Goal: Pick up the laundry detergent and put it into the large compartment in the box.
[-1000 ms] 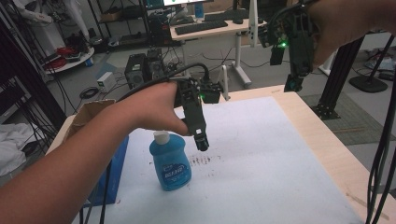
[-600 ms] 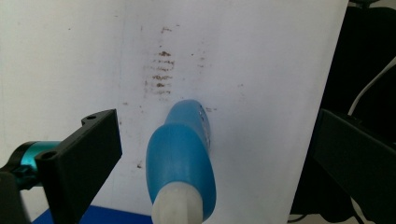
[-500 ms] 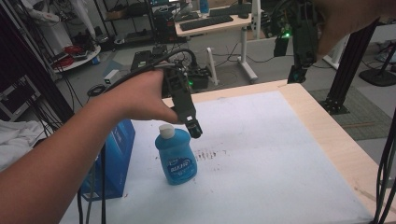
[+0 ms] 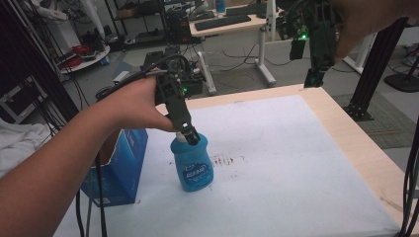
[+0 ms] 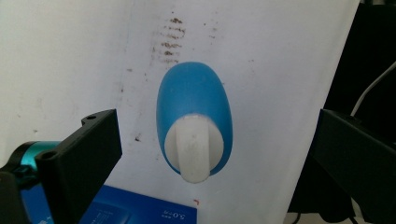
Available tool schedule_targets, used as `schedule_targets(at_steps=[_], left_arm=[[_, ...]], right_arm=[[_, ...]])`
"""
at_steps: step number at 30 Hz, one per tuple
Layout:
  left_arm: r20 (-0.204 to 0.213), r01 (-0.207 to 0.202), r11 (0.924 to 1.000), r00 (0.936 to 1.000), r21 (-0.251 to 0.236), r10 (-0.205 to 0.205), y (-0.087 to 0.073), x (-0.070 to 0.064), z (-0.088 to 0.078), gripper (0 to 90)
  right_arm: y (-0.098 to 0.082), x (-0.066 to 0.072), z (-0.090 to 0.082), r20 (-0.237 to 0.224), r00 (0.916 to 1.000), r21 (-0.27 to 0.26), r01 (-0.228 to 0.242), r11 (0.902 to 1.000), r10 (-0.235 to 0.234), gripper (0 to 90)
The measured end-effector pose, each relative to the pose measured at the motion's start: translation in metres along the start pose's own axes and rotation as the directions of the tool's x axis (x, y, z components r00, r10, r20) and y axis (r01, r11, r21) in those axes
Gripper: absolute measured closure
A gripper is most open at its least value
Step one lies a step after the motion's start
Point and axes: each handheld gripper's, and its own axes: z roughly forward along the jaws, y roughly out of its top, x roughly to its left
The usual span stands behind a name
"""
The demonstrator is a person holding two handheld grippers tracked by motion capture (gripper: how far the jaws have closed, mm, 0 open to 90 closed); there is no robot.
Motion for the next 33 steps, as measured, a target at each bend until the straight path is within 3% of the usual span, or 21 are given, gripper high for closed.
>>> schedule_targets(at_steps=[8, 16, 33], left_arm=[[0.028, 0.021, 0.9997, 0.9994, 0.010, -0.022, -0.011, 0.011, 0.017, 1.7], [0.048, 0.030, 0.9991, 0.9983, 0.028, -0.032, -0.012, 0.019, 0.032, 1.7], [0.055, 0.015, 0.9963, 0.9983, 0.084, -0.020, -0.006, 0.019, 0.061, 1.7]], right_arm=[[0.001, -0.001, 0.001, -0.001, 1.0000, 0.005, 0.000, 1.0000, 0.000, 2.6], [0.001, -0.002, 0.002, -0.003, 1.0000, 0.011, 0.002, 0.9999, -0.002, 2.7], [0.004, -0.002, 0.004, -0.001, 1.0000, 0.016, -0.001, 0.9999, 0.001, 2.6]])
